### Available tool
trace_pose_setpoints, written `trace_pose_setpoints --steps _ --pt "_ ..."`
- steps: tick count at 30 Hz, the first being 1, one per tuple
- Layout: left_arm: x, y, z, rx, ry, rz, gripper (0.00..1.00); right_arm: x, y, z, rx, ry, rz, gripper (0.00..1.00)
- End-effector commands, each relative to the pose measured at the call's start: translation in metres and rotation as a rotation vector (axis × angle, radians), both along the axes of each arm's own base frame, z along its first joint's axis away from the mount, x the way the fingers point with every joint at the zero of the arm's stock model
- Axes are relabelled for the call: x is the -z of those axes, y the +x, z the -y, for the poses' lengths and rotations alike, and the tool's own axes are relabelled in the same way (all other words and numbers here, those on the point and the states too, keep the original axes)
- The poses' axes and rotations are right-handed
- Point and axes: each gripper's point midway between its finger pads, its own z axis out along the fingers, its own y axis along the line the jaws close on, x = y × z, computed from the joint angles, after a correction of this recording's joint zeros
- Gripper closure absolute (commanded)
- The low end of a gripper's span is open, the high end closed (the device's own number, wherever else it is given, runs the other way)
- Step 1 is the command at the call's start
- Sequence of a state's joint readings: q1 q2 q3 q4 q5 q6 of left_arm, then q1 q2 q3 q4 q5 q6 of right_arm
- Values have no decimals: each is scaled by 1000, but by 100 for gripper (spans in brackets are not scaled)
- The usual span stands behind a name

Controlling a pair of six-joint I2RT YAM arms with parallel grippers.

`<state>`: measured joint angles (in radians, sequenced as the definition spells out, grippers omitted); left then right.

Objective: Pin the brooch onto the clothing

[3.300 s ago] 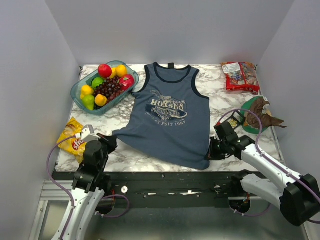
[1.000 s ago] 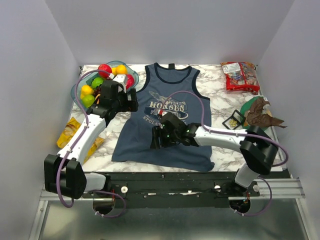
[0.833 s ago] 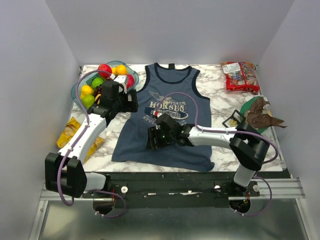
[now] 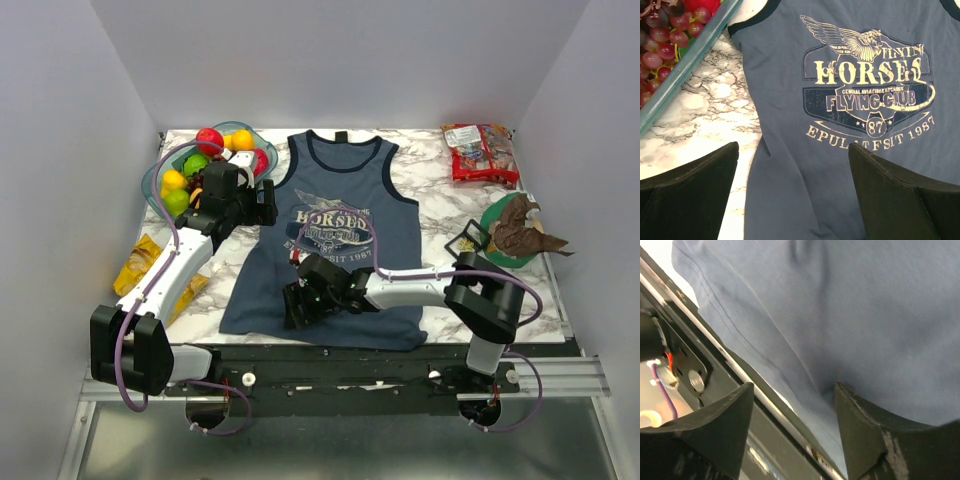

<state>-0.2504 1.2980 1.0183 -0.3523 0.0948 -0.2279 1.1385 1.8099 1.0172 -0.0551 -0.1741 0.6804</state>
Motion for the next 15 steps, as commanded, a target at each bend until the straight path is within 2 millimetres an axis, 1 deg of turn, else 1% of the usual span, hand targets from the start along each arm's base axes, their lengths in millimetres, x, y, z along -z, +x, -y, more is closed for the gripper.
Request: trace_pose_setpoints --steps 1,2,3,4,5,6,7,8,9,10,11,12,13,14,15 --pt "-6 -1 -1 12 3 31 1 -20 0 18 6 -76 47 23" --pt "-7 -2 -2 7 6 35 1 -27 0 22 6 -89 62 21" --pt "-7 -3 -4 2 8 40 1 -49 10 22 17 -64 121 19" --pt "-14 -2 -5 -5 8 67 1 -62 12 24 27 -56 147 18" --pt "-16 -3 -6 -9 8 79 1 -68 14 32 39 -75 163 16" --pt "-17 -3 -7 -12 7 87 1 -91 24 39 72 -53 233 12" --pt "-24 -4 -8 -17 3 111 1 -103 27 43 85 -49 265 10" --pt "-27 -3 -8 -19 -1 121 1 -109 29 52 96 -65 290 7" --pt "-33 -3 -8 -24 -7 135 1 -120 39 63 129 -80 351 3" --pt "-40 -2 -8 -28 -14 150 1 -138 44 72 159 -65 392 0" --pt "-45 -2 -6 -28 -31 158 1 -147 47 84 179 -78 416 0" --pt "-57 0 -5 -25 -44 179 1 -153 55 94 205 -92 451 0" --pt "-66 0 -4 -24 -54 200 1 -169 65 109 252 -70 471 0" --pt "-72 1 -4 -30 -65 212 1 -170 71 121 279 -80 473 0" --pt "-85 4 -4 -43 -76 240 1 -171 76 130 290 -73 466 0"
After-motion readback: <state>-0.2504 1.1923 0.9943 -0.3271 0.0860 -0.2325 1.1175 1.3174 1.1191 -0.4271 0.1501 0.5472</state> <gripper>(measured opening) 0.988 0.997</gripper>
